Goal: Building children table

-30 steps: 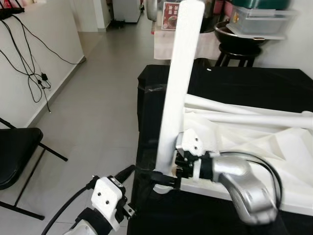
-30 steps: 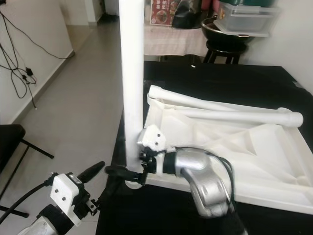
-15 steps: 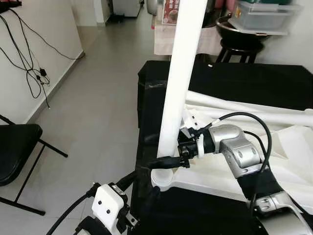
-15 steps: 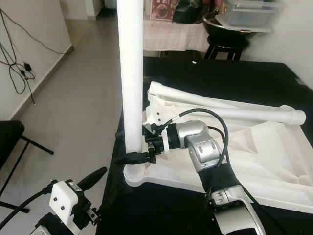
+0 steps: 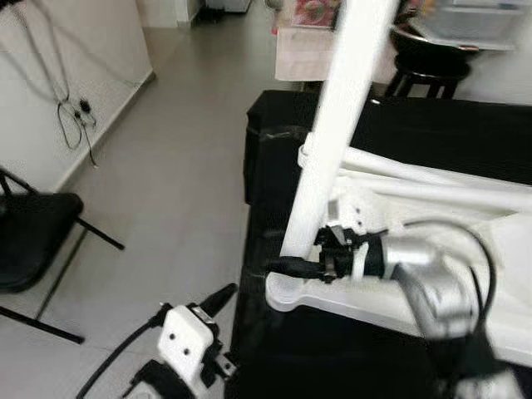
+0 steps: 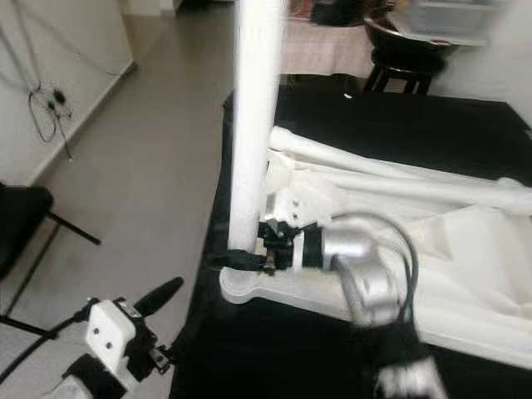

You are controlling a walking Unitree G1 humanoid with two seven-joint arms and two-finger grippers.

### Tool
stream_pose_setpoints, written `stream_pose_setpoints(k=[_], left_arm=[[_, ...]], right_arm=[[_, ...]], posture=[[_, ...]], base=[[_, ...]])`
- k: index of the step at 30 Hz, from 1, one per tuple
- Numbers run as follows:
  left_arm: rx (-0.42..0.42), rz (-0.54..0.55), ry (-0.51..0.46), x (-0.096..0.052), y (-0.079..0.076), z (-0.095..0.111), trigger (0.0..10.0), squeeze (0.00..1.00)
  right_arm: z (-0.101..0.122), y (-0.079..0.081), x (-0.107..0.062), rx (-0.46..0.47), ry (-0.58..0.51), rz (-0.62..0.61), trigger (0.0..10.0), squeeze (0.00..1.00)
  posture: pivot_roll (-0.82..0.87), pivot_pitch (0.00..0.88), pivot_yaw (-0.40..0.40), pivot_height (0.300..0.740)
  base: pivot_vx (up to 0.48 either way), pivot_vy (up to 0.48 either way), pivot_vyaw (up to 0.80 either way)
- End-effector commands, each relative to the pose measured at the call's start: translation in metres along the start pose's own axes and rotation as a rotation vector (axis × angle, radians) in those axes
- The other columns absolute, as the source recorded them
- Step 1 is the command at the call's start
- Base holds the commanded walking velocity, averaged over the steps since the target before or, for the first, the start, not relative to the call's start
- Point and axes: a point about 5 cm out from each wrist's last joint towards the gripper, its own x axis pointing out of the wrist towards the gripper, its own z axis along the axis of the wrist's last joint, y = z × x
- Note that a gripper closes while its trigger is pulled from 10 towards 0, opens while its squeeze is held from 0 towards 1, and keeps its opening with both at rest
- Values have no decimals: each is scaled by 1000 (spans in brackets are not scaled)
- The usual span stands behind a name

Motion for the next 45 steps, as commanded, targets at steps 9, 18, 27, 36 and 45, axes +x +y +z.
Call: stream_pose_setpoints(k=[9, 18, 27, 36, 45], left_arm=[[-9, -11, 18, 3, 7, -8, 10000, 0], [9, 26, 20, 2, 12, -7, 10000, 0], [-6, -1, 27, 3, 8, -6, 10000, 0], [-109, -132, 96, -14, -13, -6, 10000, 0], [-76, -53, 87, -16, -11, -5, 10000, 0]], right_arm=[[-37, 12, -48, -61, 220, -731, 0, 0], [-33, 21, -13, 2, 177, -500, 10000, 1000], [-2, 4, 4, -44, 80, 41, 10000, 204], [-1, -18, 7, -14, 193, 394, 10000, 0], [1, -29, 14, 10, 167, 447, 0, 0]], posture=[[-47, 154, -46, 740], [-19, 158, -38, 740], [29, 161, -41, 740], [47, 172, -40, 740], [62, 179, -51, 740]], base=[[0, 0, 0], [0, 0, 0], [0, 0, 0], [0, 0, 0], [0, 0, 0]])
